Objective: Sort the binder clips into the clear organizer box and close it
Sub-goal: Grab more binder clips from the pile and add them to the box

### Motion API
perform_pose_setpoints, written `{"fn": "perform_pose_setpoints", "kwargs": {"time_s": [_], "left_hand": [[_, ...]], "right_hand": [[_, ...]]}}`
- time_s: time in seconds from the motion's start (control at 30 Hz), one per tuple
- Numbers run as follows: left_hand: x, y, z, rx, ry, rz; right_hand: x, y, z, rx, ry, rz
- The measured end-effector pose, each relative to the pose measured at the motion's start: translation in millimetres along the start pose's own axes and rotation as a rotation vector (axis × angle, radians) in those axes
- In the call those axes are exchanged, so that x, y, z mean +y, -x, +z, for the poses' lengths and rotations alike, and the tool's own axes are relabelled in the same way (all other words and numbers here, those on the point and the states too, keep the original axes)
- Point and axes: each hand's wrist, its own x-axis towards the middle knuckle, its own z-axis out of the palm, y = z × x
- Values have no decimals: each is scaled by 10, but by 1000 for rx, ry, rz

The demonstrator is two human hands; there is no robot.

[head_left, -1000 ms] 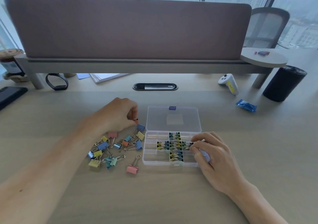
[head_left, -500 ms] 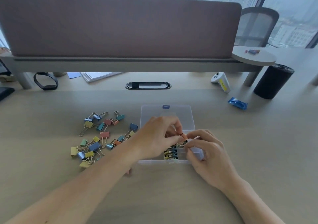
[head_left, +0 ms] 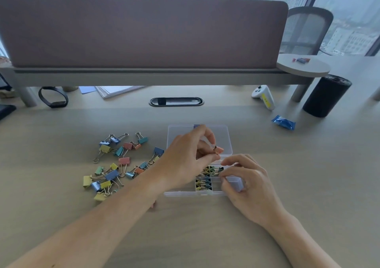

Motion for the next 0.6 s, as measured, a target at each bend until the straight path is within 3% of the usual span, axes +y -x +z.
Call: {"fn": "perform_pose_setpoints", "kwargs": {"time_s": [0.6], "left_hand": [[19, 35, -27, -5, -66, -55]], "right_hand": [[-15, 6, -6, -5, 23, 7]]}}
